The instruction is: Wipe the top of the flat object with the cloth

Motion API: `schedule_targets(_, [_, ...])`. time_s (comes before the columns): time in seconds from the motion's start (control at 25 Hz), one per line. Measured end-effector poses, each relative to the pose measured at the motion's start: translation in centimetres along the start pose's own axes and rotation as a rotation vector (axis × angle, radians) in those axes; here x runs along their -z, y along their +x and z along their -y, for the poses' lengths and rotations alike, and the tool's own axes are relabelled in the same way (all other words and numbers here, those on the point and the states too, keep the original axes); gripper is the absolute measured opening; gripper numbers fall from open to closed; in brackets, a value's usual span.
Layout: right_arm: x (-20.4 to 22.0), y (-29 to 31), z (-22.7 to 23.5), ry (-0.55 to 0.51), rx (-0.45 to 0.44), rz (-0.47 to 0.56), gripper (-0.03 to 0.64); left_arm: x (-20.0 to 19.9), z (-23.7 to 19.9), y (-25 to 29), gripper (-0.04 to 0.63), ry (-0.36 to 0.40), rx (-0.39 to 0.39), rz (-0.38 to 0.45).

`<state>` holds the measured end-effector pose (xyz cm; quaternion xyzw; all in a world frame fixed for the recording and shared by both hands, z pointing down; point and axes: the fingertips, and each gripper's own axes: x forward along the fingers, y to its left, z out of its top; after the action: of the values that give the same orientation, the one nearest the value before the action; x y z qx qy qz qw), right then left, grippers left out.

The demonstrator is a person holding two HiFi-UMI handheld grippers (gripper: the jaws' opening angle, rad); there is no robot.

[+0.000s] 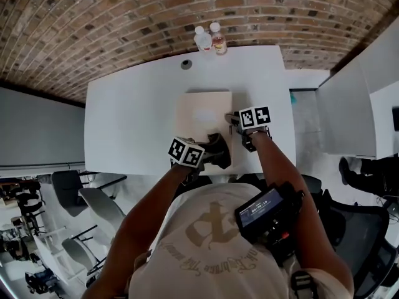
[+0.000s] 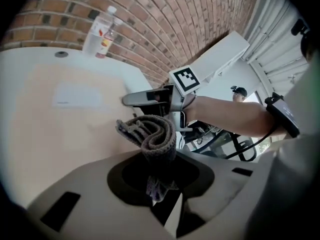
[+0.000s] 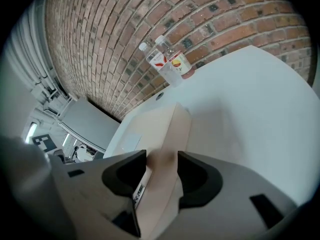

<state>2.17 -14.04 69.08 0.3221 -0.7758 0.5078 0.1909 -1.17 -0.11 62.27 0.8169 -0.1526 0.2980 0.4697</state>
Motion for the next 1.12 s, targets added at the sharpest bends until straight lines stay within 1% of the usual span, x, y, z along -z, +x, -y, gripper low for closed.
schedule_targets(0.08, [0.0, 0.0, 0.0, -0.009, 0.005, 0.002, 0.207, -0.3, 1.3, 1.5, 0.109, 0.011, 0.038, -0.025])
schedule_targets(0.16, [-0.1, 0.0, 0.1, -0.013, 0.009, 0.005, 0.207, -0.1, 1.9, 2.8, 0.109, 0.027, 0.05, -0.067])
schedule_targets(0.24, [-0.1, -0.1, 0.1, -0.009, 0.008, 0.008, 0.207, 0.9, 1.6, 3.8, 0.109, 0.05, 0.03, -0.133])
schedule_targets(0.28, [-0.2, 0.0, 0.1, -0.006, 0.007, 0.009, 0.207, 1.6, 1.2, 4.1, 0.109, 0.052, 0.016, -0.162])
schedule_targets(0.32, [-0.2, 0.0, 0.1, -0.006, 0.006, 0.01, 0.207, 2.1, 0.8, 4.2, 0.109, 0.034, 0.007, -0.174])
schedule_targets(0.44, [-0.2, 0.1, 0.0, -0.026, 0.013, 0.009, 0.207, 2.5, -0.1, 3.6, 0.109, -0.068, -0.001, -0.15])
schedule_targets(0.48, [-0.1, 0.1, 0.0, -0.036, 0.016, 0.007, 0.207, 2.6, -0.4, 3.2, 0.109, -0.08, -0.011, -0.145])
schedule_targets(0.64, [0.0, 0.1, 0.1, -0.043, 0.005, 0.003, 0.207, 3.9, -2.2, 0.6, 0.11, -0.084, -0.069, -0.138])
schedule_targets(0.76, [-0.3, -0.2, 0.4, -0.038, 0.004, 0.015, 0.209, 4.6, -4.4, -2.0, 0.11, -0.122, -0.116, -0.113])
schedule_targets(0.96, [0.1, 0.0, 0.1, -0.009, -0.007, 0.04, 0.209, 6.9, -8.2, -7.6, 0.112, -0.197, -0.221, -0.07])
schedule_targets(1.12, [-0.2, 0.3, 0.1, -0.016, -0.018, 0.04, 0.209, 8.3, -10.1, -10.5, 0.114, -0.227, -0.292, -0.053])
